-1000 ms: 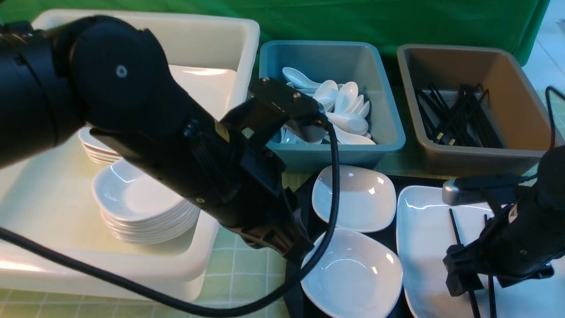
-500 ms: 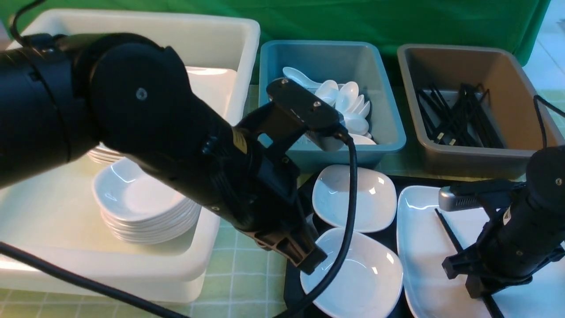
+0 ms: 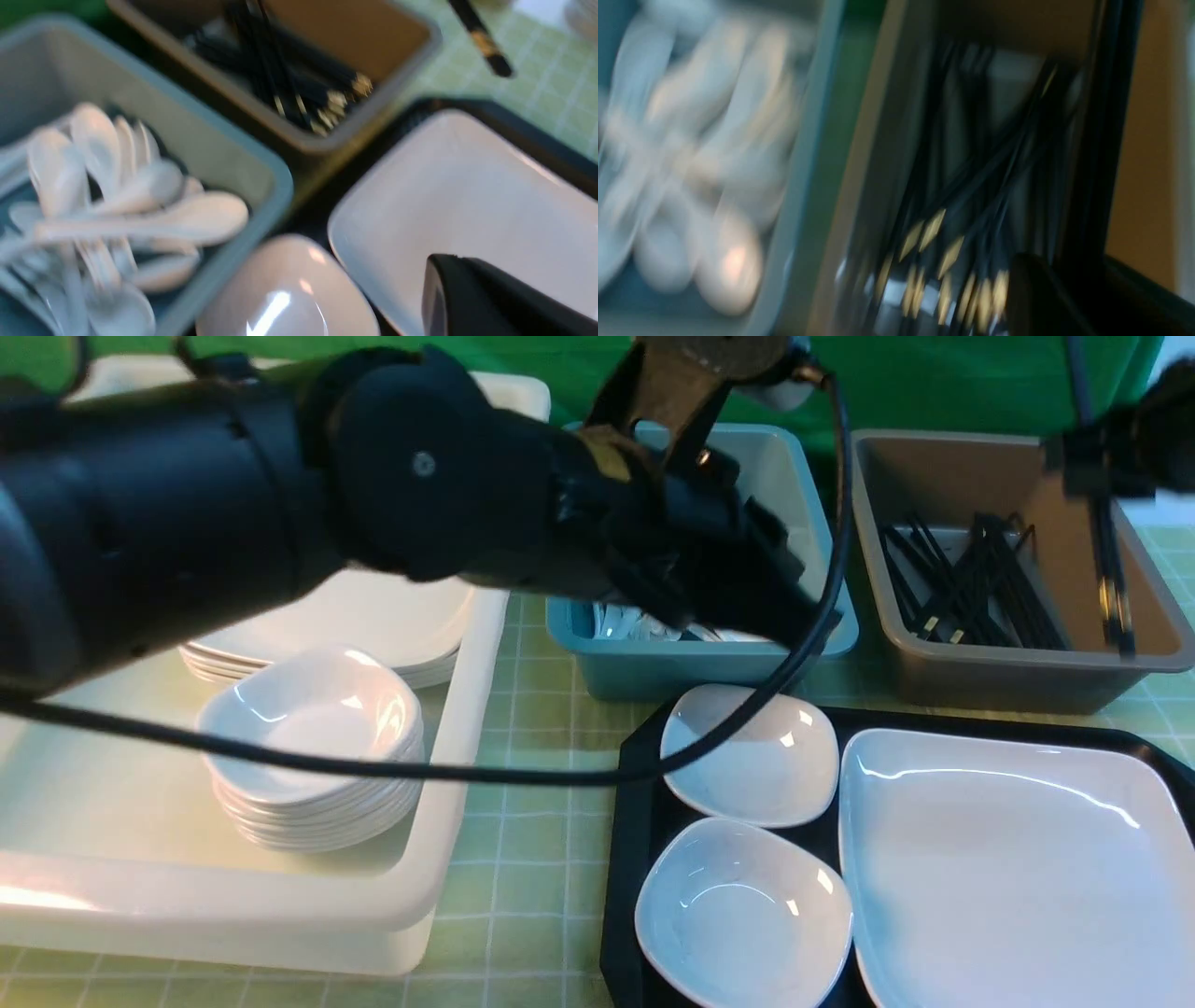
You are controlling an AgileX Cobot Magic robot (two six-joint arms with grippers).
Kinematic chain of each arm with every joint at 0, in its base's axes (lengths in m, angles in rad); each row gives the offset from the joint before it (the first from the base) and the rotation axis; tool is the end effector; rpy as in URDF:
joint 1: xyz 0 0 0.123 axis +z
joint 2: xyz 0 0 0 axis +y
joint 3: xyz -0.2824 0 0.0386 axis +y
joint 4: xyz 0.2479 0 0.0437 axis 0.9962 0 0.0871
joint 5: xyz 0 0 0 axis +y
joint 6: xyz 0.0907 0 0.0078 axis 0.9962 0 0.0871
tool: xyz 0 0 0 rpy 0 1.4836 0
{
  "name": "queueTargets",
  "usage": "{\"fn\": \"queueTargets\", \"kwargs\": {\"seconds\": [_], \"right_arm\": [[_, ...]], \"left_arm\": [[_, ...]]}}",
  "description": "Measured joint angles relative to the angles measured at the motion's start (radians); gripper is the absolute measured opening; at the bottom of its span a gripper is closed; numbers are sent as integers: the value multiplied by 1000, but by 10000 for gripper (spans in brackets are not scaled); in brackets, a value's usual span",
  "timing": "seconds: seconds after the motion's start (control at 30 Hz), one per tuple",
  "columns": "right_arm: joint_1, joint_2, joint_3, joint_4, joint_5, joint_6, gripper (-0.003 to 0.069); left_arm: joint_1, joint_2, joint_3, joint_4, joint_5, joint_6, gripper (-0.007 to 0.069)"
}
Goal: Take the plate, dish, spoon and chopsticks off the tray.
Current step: Use the right arm to put the chopsticks into the small storage box on the right, then use the left arm to grab a small plate from the dinner plate
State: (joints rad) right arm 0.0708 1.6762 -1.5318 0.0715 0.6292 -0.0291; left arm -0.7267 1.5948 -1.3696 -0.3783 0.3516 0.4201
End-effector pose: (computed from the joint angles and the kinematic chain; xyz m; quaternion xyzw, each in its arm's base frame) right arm 0.3888 0.0314 0.3497 -0.0280 0.9030 0.0403 0.4269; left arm 0.2743 -0.2594 0.3509 0.3577 0.7715 -0.2218 0.4772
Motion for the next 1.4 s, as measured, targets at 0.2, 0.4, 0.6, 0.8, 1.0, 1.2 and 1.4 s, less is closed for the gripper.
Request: {"fn": "queueTargets", "kwargs": {"seconds": [0.2, 0.4, 0.6, 0.8, 1.0, 1.2, 1.4], "right_arm": [[-15, 226, -185, -1, -125, 7, 111], [-15, 335, -218, 0, -78, 7, 398], [-15, 284, -238, 0, 208, -31, 332], [-12, -7, -90, 67, 445, -169, 13], [-11, -417, 294, 354, 391, -373, -1], [-10, -657, 539, 446, 321, -471, -3], [-10, -706, 560, 442, 320, -482, -3]], "left_arm": [[0, 47, -10, -3, -18, 4, -18], [0, 50, -10, 41, 166, -79, -18], [0, 74, -10, 126, 362, -174, -18], [-1, 169, -43, 159, 524, -208, -15], [-1, 286, -84, 226, 486, -210, 76], [-1, 375, -91, 306, 407, -206, 325], [-1, 404, -96, 287, 388, -166, 458]]}}
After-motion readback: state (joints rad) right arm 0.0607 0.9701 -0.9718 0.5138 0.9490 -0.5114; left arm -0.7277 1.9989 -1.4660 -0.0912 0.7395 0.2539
